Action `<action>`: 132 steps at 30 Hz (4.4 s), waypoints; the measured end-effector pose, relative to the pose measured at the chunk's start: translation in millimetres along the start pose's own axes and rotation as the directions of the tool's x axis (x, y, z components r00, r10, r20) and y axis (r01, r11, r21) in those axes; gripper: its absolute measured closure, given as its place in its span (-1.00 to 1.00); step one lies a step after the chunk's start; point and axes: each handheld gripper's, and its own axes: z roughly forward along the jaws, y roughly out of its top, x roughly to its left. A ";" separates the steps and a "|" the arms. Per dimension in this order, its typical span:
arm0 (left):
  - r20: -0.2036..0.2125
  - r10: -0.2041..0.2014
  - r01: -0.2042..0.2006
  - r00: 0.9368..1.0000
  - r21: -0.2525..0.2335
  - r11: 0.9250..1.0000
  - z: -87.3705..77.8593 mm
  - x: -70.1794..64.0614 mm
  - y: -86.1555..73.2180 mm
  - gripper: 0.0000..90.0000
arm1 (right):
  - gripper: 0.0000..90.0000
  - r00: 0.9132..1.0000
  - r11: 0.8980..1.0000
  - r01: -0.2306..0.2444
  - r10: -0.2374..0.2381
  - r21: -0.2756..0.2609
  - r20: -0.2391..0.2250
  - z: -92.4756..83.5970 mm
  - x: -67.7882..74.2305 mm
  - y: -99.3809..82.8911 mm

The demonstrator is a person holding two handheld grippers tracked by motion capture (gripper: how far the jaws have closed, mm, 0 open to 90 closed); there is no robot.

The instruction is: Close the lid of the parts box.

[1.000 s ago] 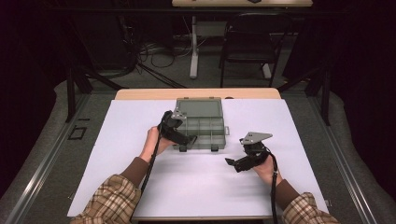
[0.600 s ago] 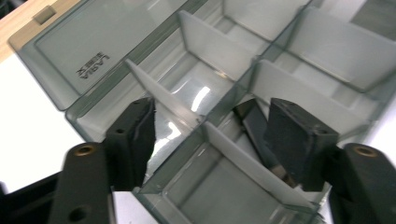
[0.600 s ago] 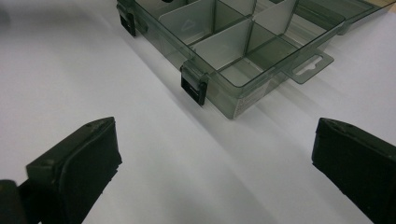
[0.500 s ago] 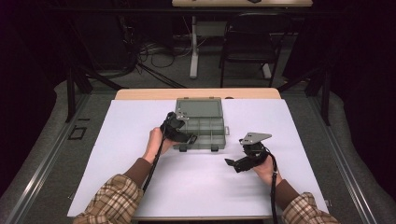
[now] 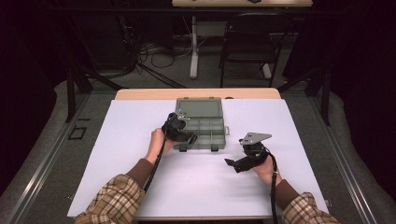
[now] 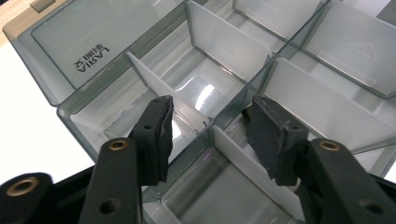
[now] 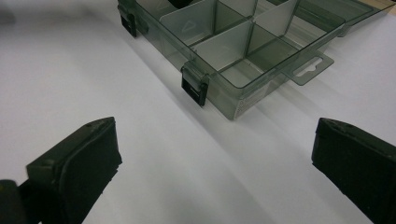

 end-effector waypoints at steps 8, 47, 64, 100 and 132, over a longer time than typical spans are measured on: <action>0.004 -0.023 0.023 1.000 -0.007 1.000 0.1 1.6 -1.2 0.21 | -1.00 1.000 1.000 0.001 -0.001 -0.003 0.003 -0.6 0.1 0.0; 0.005 -0.027 0.027 1.000 -0.009 1.000 1.4 1.0 -2.1 0.23 | -1.00 0.998 1.000 -0.006 0.007 -0.012 0.058 18.1 -28.0 40.2; 0.022 -0.031 0.031 0.999 -0.014 0.999 2.7 3.2 -3.2 0.21 | -0.49 0.992 1.000 -0.002 0.005 -0.028 0.127 36.6 -58.1 70.4; 0.028 -0.021 0.021 0.999 -0.012 1.000 3.1 4.4 -3.1 0.22 | 1.00 0.965 0.982 -0.130 0.094 0.135 0.245 106.1 -111.0 74.0; 0.037 -0.002 0.003 0.999 -0.015 1.000 4.3 5.5 -3.3 0.23 | 1.00 0.965 0.971 -0.171 0.131 0.168 0.225 123.6 -121.3 67.6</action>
